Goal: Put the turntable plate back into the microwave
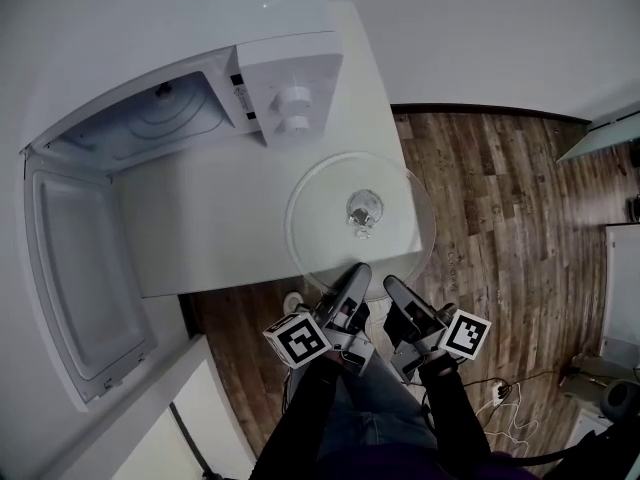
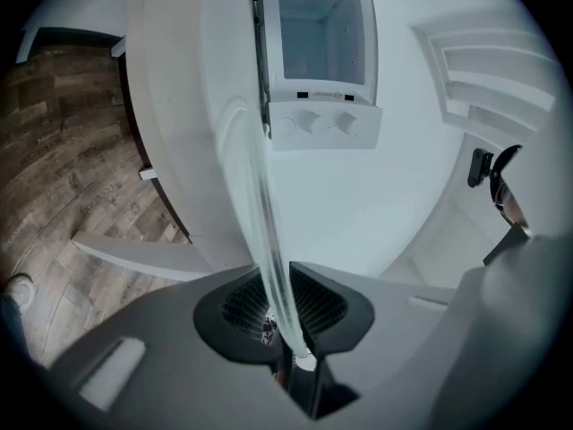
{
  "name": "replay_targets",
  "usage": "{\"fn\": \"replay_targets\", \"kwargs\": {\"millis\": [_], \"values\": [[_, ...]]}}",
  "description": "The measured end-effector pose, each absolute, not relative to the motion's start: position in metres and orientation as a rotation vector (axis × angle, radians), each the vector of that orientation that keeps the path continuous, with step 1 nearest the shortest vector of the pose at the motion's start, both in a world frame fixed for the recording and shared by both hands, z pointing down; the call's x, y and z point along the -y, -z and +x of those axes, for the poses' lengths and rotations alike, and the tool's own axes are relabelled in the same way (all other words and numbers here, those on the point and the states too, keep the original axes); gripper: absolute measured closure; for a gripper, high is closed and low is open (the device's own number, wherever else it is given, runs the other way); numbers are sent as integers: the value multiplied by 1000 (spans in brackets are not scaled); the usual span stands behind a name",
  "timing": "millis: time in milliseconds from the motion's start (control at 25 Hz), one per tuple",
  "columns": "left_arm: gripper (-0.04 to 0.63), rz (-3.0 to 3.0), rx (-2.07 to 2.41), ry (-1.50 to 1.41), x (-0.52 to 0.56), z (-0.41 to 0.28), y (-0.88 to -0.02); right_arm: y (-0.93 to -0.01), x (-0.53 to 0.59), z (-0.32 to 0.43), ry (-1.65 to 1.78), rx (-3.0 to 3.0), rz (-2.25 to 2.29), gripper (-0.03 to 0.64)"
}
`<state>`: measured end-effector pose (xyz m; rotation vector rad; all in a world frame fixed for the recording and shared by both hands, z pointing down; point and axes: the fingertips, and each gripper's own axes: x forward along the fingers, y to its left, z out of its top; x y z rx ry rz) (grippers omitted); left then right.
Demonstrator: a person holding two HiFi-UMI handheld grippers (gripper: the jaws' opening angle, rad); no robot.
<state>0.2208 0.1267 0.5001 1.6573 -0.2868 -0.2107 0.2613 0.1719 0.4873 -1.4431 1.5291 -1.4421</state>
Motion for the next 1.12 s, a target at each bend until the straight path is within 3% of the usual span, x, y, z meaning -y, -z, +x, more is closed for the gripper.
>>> {"fn": "replay_targets", "kwargs": {"millis": [560,1120], "values": [[538,1576,340,334,-126,209,-465,-434,-166,255,1374,-1632,-1439,552],[551,1643,554,665,-81,107,-411,-388,-108,163,1399,-1963,-1138,552]]}}
